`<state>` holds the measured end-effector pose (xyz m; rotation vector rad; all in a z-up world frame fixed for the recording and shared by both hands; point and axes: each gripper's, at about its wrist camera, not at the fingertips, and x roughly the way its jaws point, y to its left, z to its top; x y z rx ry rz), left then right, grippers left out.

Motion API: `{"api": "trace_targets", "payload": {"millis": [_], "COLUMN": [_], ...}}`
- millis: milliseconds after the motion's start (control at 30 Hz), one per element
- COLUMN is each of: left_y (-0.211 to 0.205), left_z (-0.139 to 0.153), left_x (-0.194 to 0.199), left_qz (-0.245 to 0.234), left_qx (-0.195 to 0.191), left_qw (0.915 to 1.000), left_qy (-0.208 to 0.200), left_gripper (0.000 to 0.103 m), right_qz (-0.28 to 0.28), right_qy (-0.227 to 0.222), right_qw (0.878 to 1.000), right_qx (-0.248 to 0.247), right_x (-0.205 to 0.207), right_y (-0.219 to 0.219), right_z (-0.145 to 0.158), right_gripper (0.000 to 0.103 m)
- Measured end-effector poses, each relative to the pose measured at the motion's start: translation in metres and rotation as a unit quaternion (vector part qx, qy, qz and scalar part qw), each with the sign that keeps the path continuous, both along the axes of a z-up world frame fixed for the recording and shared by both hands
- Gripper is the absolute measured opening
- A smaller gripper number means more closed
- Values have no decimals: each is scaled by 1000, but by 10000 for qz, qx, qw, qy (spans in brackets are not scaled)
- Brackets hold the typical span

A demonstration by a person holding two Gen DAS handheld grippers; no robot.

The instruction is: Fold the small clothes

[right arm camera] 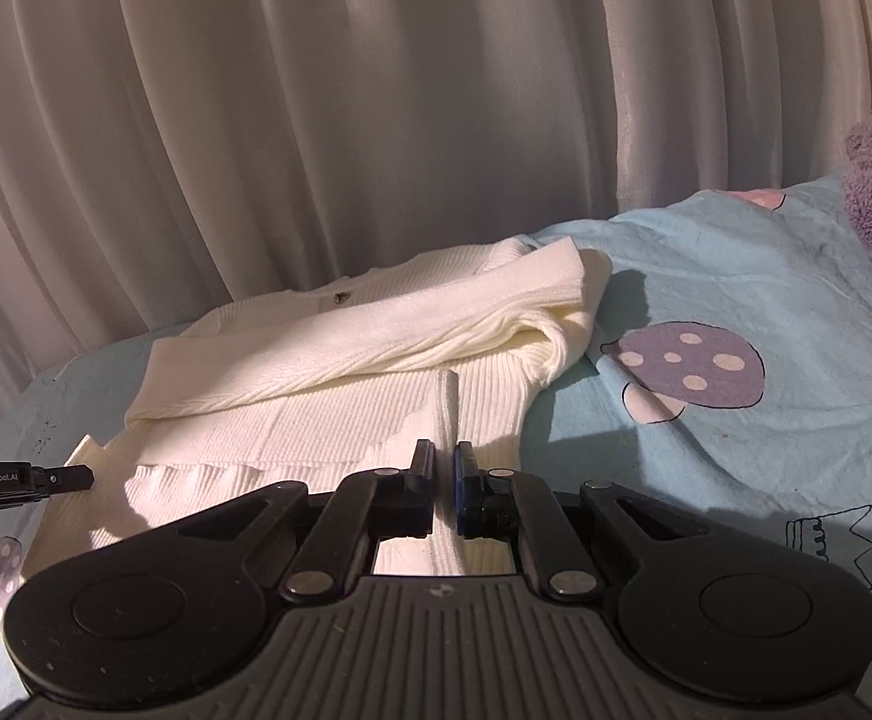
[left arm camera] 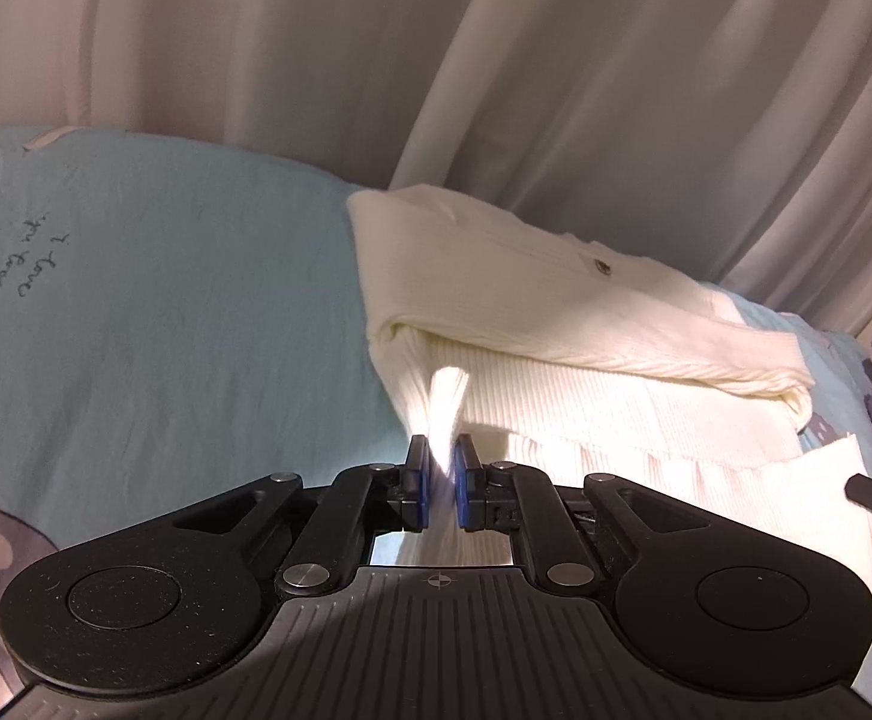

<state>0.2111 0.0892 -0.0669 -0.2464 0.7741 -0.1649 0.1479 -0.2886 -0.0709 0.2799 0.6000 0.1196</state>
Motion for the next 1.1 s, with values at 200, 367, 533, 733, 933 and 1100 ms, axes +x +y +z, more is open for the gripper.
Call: {"api": "trace_targets", "payload": {"millis": [200, 367, 533, 733, 933, 1100], "left_y": [8, 10, 5, -6, -25, -25], "left_z": [18, 32, 48, 47, 12, -2], "left_x": [-5, -5, 19, 82, 124, 120], "left_qz": [56, 30, 35, 211, -153, -470], "left_qx": [-175, -471, -377, -366, -204, -277], "left_qw": [9996, 9981, 9967, 9955, 9993, 9982], "left_qy": [-217, -405, -721, -850, -280, -264], "left_gripper": [9, 8, 8, 8, 12, 31], "right_qz": [45, 31, -152, -549, -556, -357], "right_qy": [-237, -367, -534, -163, 404, 340], "right_qw": [9995, 9991, 9984, 9983, 9975, 9983], "right_qx": [217, 222, 36, -71, 133, 318], "right_x": [-3, 5, 39, 103, 129, 128], "right_y": [-1, -1, -9, -16, -27, -30], "right_z": [18, 26, 36, 13, -20, -24], "right_gripper": [5, 5, 5, 5, 6, 13]}}
